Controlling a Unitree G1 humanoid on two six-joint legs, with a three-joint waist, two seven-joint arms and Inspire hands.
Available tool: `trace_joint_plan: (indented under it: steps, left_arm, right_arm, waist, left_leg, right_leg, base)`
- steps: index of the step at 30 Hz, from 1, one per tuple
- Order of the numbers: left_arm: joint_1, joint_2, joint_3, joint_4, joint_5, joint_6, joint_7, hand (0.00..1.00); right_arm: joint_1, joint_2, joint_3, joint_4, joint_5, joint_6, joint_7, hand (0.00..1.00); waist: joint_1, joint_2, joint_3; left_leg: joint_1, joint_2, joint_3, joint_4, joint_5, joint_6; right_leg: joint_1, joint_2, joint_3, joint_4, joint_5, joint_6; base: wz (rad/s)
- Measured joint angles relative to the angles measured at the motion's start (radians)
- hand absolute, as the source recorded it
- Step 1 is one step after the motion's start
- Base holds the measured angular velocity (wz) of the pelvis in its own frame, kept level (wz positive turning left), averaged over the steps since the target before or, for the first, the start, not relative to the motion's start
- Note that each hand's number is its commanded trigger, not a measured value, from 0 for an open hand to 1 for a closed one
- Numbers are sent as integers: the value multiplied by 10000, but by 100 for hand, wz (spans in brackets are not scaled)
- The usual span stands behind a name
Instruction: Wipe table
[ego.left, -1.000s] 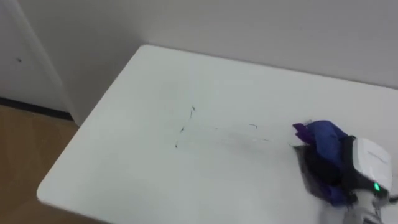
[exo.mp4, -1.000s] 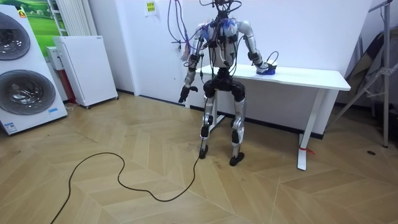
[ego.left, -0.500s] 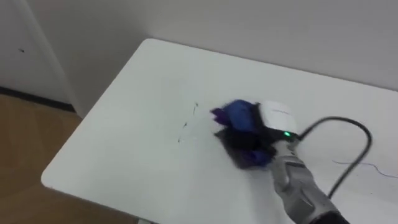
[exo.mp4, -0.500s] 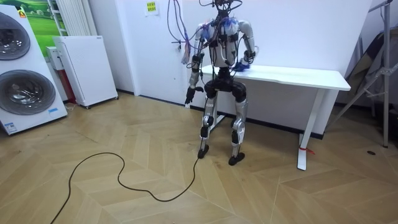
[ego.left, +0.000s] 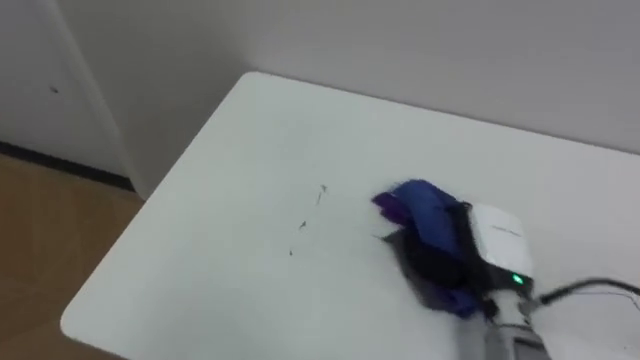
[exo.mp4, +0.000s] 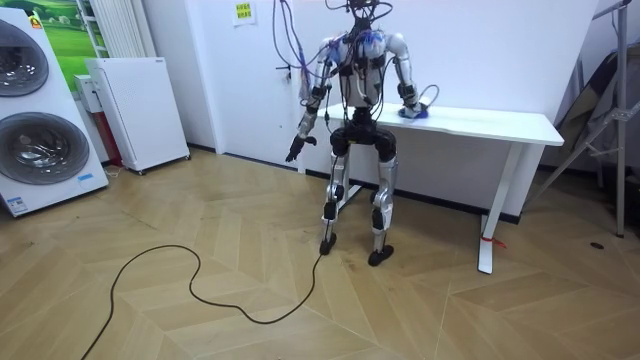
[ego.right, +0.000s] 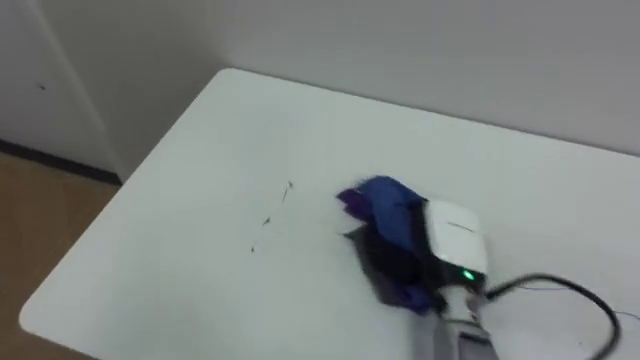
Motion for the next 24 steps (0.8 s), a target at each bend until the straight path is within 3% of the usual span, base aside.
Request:
trace_joint_plan:
  steps: [2,6,9,12,14,15,16,20,24]
  left_arm:
    - [4,44,7,-36,48,-131,40,0]
    - [4,-159,-221,-77,-33,-119,34,0]
    - [-57,-216,-847,-131,-35,-109,25,0]
    - [-117,-282,-1407,-48,-48,-24,17,0]
    - [-91,-317,-1619,23,-68,179,-11,0]
    - [-100,-324,-1614,27,-83,220,-17,0]
    - [-124,-339,-1622,17,-97,315,-44,0]
    - [-190,-459,-1804,-82,-57,479,-374,0]
    - [67,-458,-1807,-53,-198,757,-602,0]
  right_arm:
    - [180,-233,-753,677,612,-70,-339,100]
    - [147,-430,-1008,933,997,118,-133,100]
    - [-267,-425,-849,841,1253,746,434,100]
    - [-741,-372,-496,529,1411,1678,1136,100]
    - [-1223,-341,382,-87,1293,2266,2046,100]
    - [-1341,-224,715,-286,1293,2364,2284,100]
    - [-1640,-94,1440,-694,1259,2458,2728,100]
    - [-3249,659,2942,-871,190,2291,3989,100]
    - [-3590,862,2983,-737,-324,2120,4274,100]
  waist:
    - [-69,-63,-29]
    - [-201,-32,-49]
    - [-105,84,-88]
    - [270,162,-55]
    - [743,141,3]
    - [867,210,-35]
    - [1010,171,5]
    - [1614,237,172]
    - [1773,247,172]
  left_leg:
    - [10,0,158,6,-1,1]
    - [-14,23,229,92,-3,5]
    - [46,79,286,111,-32,49]
    - [45,66,271,105,-61,97]
    - [-3,50,259,104,-61,103]
    - [-55,54,241,115,-59,106]
    - [-200,47,57,147,-46,126]
    - [-524,-35,-446,163,41,185]
    - [-653,-171,-731,240,79,242]
  right_leg:
    - [-41,0,4,-10,7,12]
    - [-29,3,-17,17,19,22]
    - [-41,21,-15,163,26,-12]
    - [-118,55,231,269,107,-106]
    - [-467,140,555,427,160,-194]
    - [-562,157,575,465,179,-225]
    - [-700,196,561,477,222,-294]
    - [-1045,233,534,581,230,-387]
    - [-1055,37,228,724,87,-255]
  base:
    - [-23]
    - [-2]
    - [6]
    - [-23]
    - [-50]
    - [-36]
    - [-13]
    - [13]
    - [33]
